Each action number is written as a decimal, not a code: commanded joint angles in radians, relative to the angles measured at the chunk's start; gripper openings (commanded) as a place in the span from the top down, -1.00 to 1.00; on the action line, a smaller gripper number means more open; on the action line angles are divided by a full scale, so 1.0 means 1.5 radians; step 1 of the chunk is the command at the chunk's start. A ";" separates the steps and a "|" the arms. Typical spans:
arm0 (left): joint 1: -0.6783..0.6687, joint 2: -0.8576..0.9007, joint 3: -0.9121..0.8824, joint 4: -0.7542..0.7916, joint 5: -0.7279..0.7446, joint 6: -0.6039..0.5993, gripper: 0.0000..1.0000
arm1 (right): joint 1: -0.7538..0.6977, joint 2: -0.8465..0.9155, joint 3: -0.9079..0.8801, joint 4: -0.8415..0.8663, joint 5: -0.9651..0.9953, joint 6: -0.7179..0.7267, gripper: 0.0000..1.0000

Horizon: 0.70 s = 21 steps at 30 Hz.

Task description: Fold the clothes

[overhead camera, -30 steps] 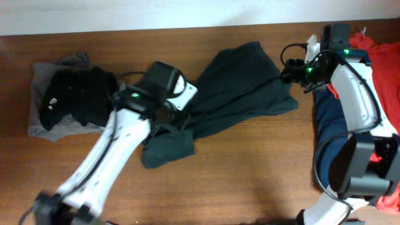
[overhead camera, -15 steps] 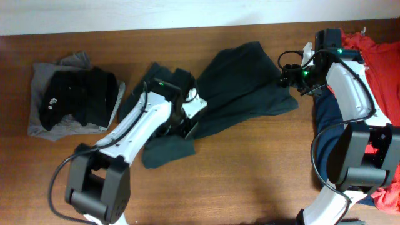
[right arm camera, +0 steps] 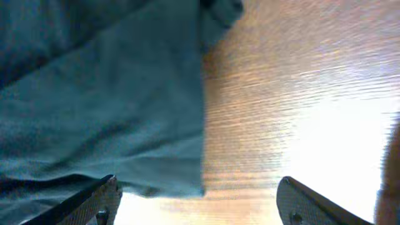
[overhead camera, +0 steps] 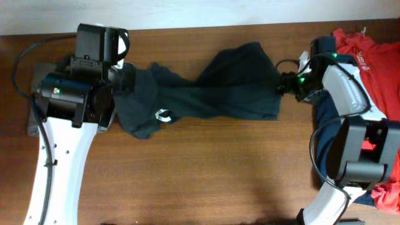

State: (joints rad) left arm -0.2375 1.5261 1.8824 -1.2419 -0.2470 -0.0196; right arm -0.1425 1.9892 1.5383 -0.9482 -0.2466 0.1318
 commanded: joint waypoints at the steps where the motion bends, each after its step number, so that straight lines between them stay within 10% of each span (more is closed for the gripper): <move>1: 0.003 -0.004 0.002 0.005 -0.027 -0.027 0.99 | 0.003 0.013 -0.035 0.021 -0.058 -0.005 -0.68; 10: 0.003 -0.004 0.002 0.010 -0.025 -0.027 1.00 | 0.053 0.013 -0.177 0.128 -0.100 -0.018 -0.34; 12: 0.003 -0.004 0.002 0.009 -0.025 -0.027 0.99 | 0.061 0.013 -0.178 0.143 -0.100 -0.018 0.54; 14: 0.003 -0.004 0.002 0.007 -0.025 -0.027 0.99 | 0.054 0.000 -0.148 0.106 -0.097 -0.018 0.92; 21: 0.003 -0.016 0.007 0.020 -0.070 -0.027 0.99 | -0.021 -0.124 0.161 -0.138 -0.089 -0.033 0.92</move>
State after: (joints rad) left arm -0.2379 1.5261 1.8816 -1.2274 -0.3058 -0.0475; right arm -0.1352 1.9087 1.6035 -1.0836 -0.3828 0.0959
